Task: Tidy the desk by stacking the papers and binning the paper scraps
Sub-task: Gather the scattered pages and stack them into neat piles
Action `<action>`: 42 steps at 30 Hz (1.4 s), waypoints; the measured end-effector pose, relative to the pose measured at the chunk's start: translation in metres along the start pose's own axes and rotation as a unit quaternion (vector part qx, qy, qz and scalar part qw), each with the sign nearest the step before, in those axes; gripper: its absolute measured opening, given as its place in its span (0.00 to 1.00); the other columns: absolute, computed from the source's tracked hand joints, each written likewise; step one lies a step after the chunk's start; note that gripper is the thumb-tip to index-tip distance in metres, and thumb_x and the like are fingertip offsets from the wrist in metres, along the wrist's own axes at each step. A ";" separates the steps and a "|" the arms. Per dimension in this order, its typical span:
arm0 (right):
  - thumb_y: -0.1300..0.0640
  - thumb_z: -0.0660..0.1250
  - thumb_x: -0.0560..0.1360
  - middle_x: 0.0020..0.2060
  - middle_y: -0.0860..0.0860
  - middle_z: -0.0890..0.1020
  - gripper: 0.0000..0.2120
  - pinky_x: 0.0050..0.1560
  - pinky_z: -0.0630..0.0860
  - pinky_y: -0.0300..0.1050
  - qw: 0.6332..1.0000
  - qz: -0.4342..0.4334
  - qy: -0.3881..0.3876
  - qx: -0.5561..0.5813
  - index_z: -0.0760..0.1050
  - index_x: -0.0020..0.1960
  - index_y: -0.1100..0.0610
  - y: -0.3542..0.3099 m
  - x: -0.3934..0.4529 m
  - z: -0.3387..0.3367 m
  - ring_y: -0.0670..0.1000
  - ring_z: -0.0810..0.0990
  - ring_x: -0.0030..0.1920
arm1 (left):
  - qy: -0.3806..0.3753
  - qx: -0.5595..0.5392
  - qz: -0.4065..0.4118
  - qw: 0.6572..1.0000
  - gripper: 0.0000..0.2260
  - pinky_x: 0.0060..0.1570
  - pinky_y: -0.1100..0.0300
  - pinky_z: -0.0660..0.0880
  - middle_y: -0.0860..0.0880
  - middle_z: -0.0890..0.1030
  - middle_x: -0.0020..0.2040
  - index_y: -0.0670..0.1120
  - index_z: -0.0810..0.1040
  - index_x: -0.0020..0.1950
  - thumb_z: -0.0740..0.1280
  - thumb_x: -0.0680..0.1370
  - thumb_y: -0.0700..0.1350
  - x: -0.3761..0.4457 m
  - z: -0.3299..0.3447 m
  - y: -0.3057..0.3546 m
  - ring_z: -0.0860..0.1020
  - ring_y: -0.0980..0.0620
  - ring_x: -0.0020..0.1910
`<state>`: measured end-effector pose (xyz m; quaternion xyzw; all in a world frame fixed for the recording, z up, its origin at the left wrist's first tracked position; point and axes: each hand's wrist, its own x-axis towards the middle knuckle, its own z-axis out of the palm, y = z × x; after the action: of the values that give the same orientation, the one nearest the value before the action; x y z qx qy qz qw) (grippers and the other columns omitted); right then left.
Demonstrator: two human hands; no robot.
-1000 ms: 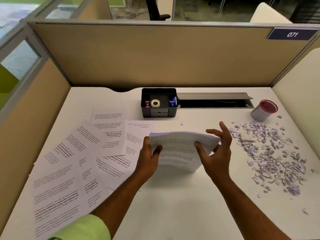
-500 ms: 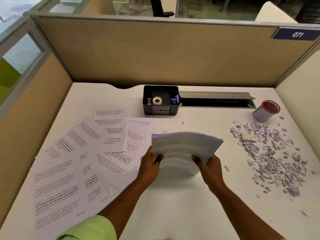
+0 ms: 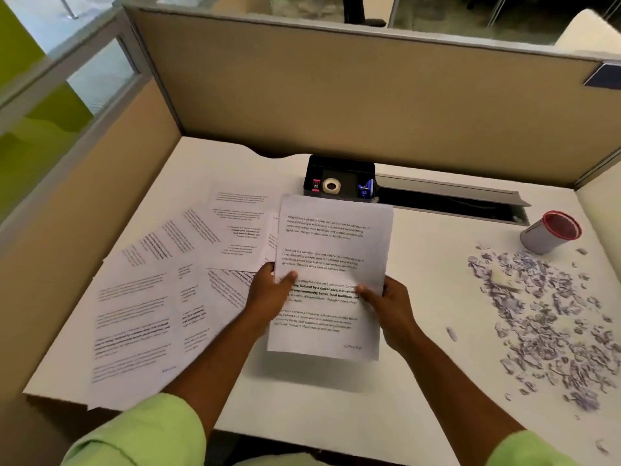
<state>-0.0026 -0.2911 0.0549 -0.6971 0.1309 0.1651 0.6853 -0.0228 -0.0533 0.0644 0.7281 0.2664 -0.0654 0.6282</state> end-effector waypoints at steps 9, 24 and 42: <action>0.60 0.74 0.76 0.52 0.51 0.87 0.10 0.46 0.84 0.47 0.997 0.053 -0.051 -0.030 0.81 0.57 0.56 0.000 0.008 0.074 0.55 0.87 0.51 | -0.025 0.019 -0.001 0.999 0.13 0.57 0.54 0.78 0.57 0.81 0.59 0.53 0.76 0.65 0.65 0.81 0.44 0.005 -0.079 -0.048 0.80 0.53 0.56; 0.26 0.69 0.68 0.73 0.63 0.63 0.54 0.70 0.68 0.61 0.874 0.245 0.176 -0.381 0.56 0.78 0.61 0.022 0.067 0.239 0.64 0.65 0.72 | 0.111 0.145 -0.090 0.979 0.14 0.57 0.51 0.74 0.41 0.80 0.62 0.41 0.76 0.66 0.65 0.80 0.41 0.085 -0.290 -0.111 0.77 0.39 0.60; 0.17 0.70 0.50 0.79 0.66 0.51 0.81 0.74 0.57 0.67 0.804 0.321 0.264 -0.426 0.37 0.81 0.62 0.036 0.098 0.289 0.68 0.52 0.79 | 0.063 0.156 -0.129 0.977 0.13 0.58 0.50 0.74 0.45 0.80 0.62 0.45 0.75 0.66 0.64 0.81 0.42 0.105 -0.312 -0.147 0.77 0.41 0.59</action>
<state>0.0567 0.0013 -0.0199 -0.8537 0.4397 0.2245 0.1660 -0.0778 0.2854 -0.0469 0.7793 0.3832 -0.1406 0.4755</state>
